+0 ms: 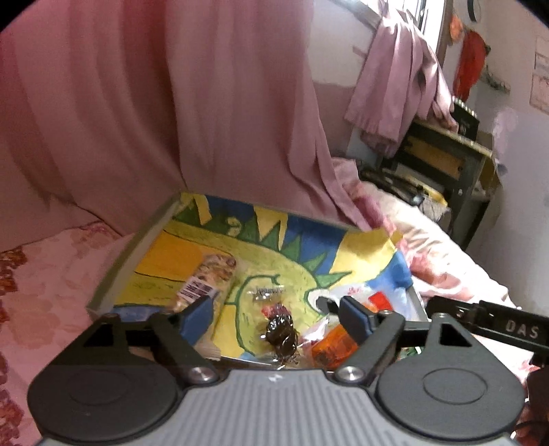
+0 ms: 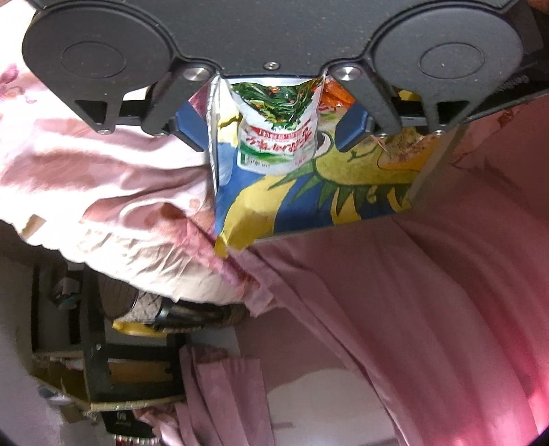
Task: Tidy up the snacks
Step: 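Carry the dark candy over the tray with the left tool while the right tool lowers the pouch, then open both tools over the tray and pull them back from it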
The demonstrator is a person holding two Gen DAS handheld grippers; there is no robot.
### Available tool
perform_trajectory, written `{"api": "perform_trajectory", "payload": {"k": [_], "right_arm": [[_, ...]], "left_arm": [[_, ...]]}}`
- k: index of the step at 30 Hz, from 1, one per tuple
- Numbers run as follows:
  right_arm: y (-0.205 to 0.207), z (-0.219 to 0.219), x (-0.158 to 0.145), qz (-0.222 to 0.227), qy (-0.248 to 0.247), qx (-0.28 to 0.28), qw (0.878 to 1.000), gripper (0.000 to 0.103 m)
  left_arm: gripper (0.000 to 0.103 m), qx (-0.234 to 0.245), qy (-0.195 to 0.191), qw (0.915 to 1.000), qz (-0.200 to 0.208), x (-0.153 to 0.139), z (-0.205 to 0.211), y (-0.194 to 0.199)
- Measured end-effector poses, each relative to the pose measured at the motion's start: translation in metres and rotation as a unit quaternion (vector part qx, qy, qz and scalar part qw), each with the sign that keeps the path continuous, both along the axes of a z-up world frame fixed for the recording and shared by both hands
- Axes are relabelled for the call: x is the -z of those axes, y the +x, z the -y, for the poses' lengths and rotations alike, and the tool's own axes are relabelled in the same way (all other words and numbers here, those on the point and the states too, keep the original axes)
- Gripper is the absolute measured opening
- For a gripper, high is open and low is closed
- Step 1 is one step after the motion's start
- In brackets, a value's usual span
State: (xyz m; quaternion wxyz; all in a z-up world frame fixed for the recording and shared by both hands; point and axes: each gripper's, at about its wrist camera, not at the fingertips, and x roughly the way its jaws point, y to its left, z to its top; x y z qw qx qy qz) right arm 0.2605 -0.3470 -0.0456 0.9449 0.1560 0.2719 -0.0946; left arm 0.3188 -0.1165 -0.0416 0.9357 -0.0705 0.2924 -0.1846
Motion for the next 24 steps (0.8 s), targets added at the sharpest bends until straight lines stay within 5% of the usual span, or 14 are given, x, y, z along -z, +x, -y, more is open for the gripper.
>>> {"api": "perform_trajectory", "payload": {"k": [8, 24], "right_arm": [[-0.049, -0.005, -0.04, 0.052, -0.019, -0.005, 0.998, 0.099], [-0.161, -0.044, -0.067, 0.066, -0.06, -0.042, 0.995, 0.102]], "left_arm": [[0.102, -0.023, -0.017, 0.9988, 0.039, -0.035, -0.021, -0.042], [0.103, -0.037, -0.011, 0.9975, 0.059, -0.059, -0.053, -0.142]]}}
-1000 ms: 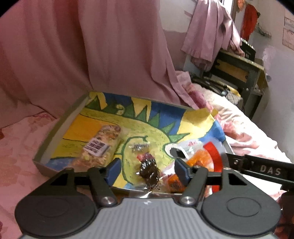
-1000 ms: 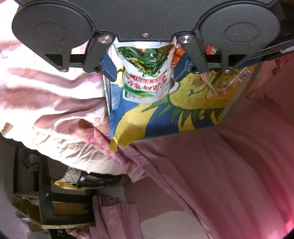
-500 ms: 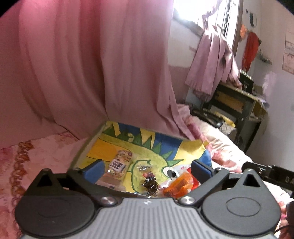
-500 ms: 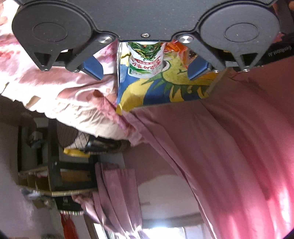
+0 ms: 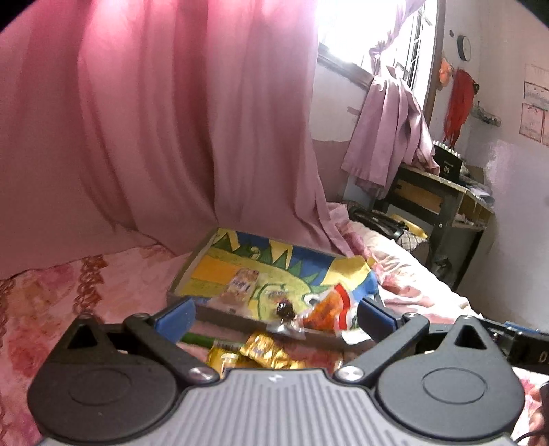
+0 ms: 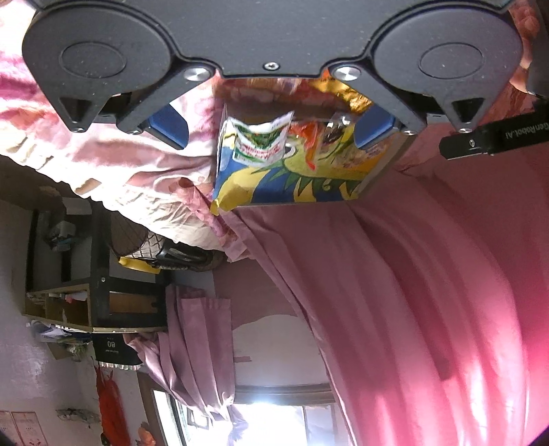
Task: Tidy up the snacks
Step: 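Open both tools over the tray and pull them back from it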
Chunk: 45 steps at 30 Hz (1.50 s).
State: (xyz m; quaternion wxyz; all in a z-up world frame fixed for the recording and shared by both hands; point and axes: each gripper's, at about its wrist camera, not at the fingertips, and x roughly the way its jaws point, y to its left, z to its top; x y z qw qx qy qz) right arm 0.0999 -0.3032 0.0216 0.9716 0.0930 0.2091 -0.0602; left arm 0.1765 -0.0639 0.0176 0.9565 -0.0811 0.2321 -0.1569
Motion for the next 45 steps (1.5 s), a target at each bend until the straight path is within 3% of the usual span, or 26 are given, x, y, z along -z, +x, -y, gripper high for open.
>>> {"api": "perform_trajectory", "payload": {"k": [4, 11, 19, 32, 45], "right_arm": [[-0.019, -0.006, 0.0, -0.014, -0.006, 0.005, 1.0, 0.102], [-0.038, -0.006, 0.014, -0.086, 0.004, 0.023, 0.996, 0.102], [-0.043, -0.008, 0.026, -0.135, 0.006, 0.045, 0.99, 0.102], [-0.027, -0.013, 0.051, -0.228, -0.015, 0.037, 0.973, 0.102], [-0.017, -0.016, 0.061, -0.265, -0.022, 0.027, 0.964, 0.102]], "left_arm": [[0.103, 0.005, 0.004, 0.9999, -0.014, 0.005, -0.002, -0.018], [0.103, 0.018, 0.028, 0.9987, -0.039, 0.02, 0.0, -0.046], [0.103, 0.032, 0.059, 0.995, -0.075, 0.037, 0.006, -0.066], [0.103, 0.028, 0.085, 0.9888, -0.119, 0.055, 0.01, -0.064], [0.103, 0.03, 0.096, 0.983, -0.153, 0.069, 0.017, -0.056]]}}
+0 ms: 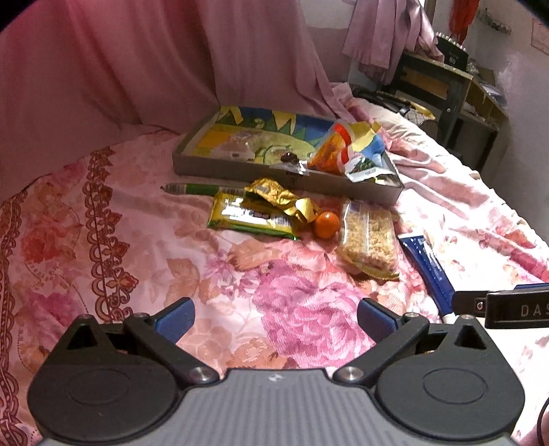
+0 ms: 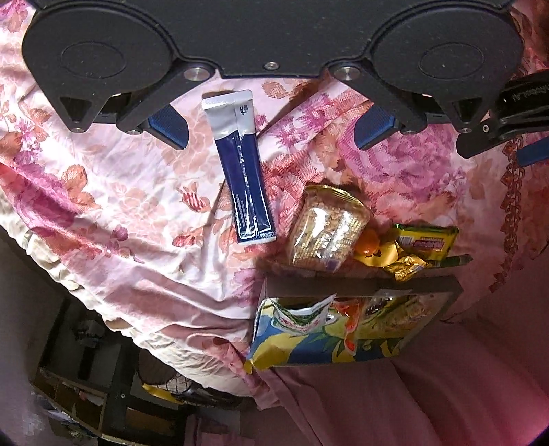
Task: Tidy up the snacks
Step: 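Open both tools over the tray and pull them back from it, then lower the left tool onto the grain snack bag while the right tool reaches the blue tube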
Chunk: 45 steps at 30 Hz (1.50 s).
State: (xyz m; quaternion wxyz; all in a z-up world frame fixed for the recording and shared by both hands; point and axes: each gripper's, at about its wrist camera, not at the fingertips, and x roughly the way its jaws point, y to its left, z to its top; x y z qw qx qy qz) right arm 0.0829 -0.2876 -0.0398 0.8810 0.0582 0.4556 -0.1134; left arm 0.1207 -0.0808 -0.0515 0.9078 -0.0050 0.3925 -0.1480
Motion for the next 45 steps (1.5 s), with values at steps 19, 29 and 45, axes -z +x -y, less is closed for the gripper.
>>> {"api": "perform_trajectory", "payload": {"k": [19, 29, 45], "right_arm": [[0.037, 0.031, 0.007, -0.036, 0.024, 0.003, 0.999, 0.102], [0.071, 0.069, 0.01, -0.057, -0.013, -0.032, 0.998, 0.102], [0.088, 0.092, 0.032, -0.082, -0.012, -0.008, 0.997, 0.102]], "left_arm": [[0.103, -0.013, -0.012, 0.9998, -0.01, 0.017, 0.015, 0.023], [0.103, 0.047, -0.018, 0.9986, 0.018, 0.03, 0.046, 0.032], [0.102, 0.135, -0.011, 0.9896, 0.049, 0.057, 0.103, 0.072]]}}
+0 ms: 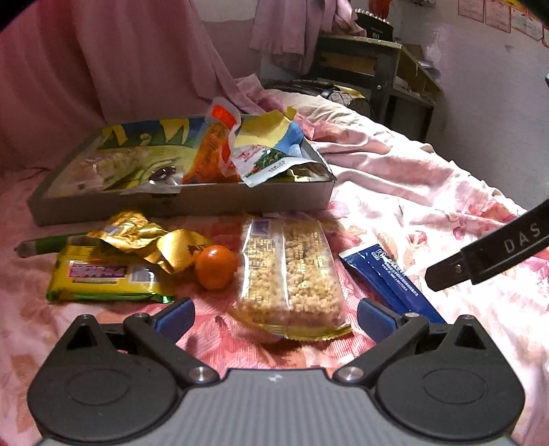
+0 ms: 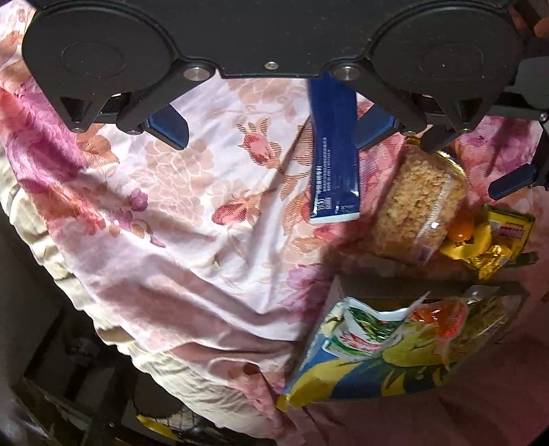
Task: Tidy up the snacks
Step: 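Lower the left tool onto the grain snack bag while the right tool reaches the blue tube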
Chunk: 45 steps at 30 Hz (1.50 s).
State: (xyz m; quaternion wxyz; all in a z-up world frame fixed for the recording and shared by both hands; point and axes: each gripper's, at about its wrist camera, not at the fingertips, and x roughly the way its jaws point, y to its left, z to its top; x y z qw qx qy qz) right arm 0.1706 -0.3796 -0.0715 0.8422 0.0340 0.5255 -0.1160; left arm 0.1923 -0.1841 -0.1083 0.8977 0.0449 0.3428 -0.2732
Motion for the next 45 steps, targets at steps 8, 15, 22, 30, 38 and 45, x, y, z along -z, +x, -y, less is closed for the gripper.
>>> {"api": "perform_trajectory", "payload": {"k": [8, 15, 22, 30, 38, 45], "right_arm": [[0.008, 0.001, 0.005, -0.005, 0.012, 0.016, 1.0, 0.099], [0.01, -0.004, 0.015, -0.02, 0.008, 0.01, 1.0, 0.096], [0.012, -0.01, 0.031, -0.049, 0.005, -0.008, 0.999, 0.091], [0.01, -0.021, 0.036, -0.058, 0.023, -0.039, 0.997, 0.084], [0.006, -0.025, 0.036, -0.055, 0.031, -0.039, 0.997, 0.077], [0.007, -0.033, 0.036, -0.051, 0.036, -0.045, 0.997, 0.078]], "left_arm": [[0.099, 0.013, 0.038, 0.9992, 0.007, 0.008, 0.017, 0.01], [0.086, 0.012, 0.033, 0.9994, -0.003, 0.01, 0.015, 0.006], [0.083, 0.008, 0.033, 0.9994, -0.012, 0.007, 0.003, -0.001], [0.083, 0.005, 0.046, 0.9984, -0.033, 0.003, -0.015, -0.021], [0.084, -0.012, 0.05, 0.9969, -0.06, -0.001, -0.031, -0.037], [0.087, -0.024, 0.04, 0.9972, -0.059, 0.0, -0.031, -0.032]]}}
